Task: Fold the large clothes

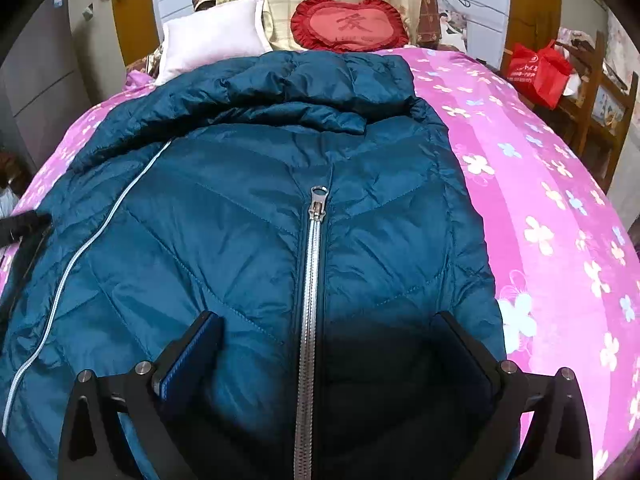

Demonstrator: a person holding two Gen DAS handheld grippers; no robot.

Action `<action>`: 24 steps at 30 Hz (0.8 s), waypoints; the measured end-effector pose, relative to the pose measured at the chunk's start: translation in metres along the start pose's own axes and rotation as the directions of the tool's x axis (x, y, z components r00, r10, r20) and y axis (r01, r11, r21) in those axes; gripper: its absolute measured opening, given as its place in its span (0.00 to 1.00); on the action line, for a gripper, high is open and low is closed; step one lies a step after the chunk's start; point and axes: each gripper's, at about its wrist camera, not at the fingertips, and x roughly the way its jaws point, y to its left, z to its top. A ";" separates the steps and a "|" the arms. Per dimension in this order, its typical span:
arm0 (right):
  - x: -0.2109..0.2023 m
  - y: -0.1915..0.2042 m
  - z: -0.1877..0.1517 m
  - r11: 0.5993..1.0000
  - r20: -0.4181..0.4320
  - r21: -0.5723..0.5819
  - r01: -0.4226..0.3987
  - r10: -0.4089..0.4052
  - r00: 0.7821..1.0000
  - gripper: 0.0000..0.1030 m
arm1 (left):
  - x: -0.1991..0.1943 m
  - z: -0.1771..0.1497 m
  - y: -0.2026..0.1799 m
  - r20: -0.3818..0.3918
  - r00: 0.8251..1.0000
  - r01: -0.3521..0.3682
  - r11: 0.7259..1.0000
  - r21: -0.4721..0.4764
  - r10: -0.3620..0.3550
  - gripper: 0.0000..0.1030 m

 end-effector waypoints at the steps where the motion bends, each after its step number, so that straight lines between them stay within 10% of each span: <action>1: -0.001 0.000 -0.002 1.000 -0.006 -0.004 0.001 -0.001 1.000 1.00 | 0.001 0.000 0.003 0.000 1.000 0.011 1.000 -0.020 -0.011 0.79; 14: -0.064 -0.063 -0.034 0.980 0.128 0.171 -0.097 0.075 0.989 0.95 | -0.057 -0.030 0.039 0.024 0.996 0.083 0.992 -0.090 -0.082 0.80; 24: -0.075 -0.090 -0.090 0.981 -0.016 0.136 -0.136 0.140 0.990 0.96 | -0.079 -0.091 0.122 0.003 0.995 -0.099 0.991 -0.092 0.100 0.80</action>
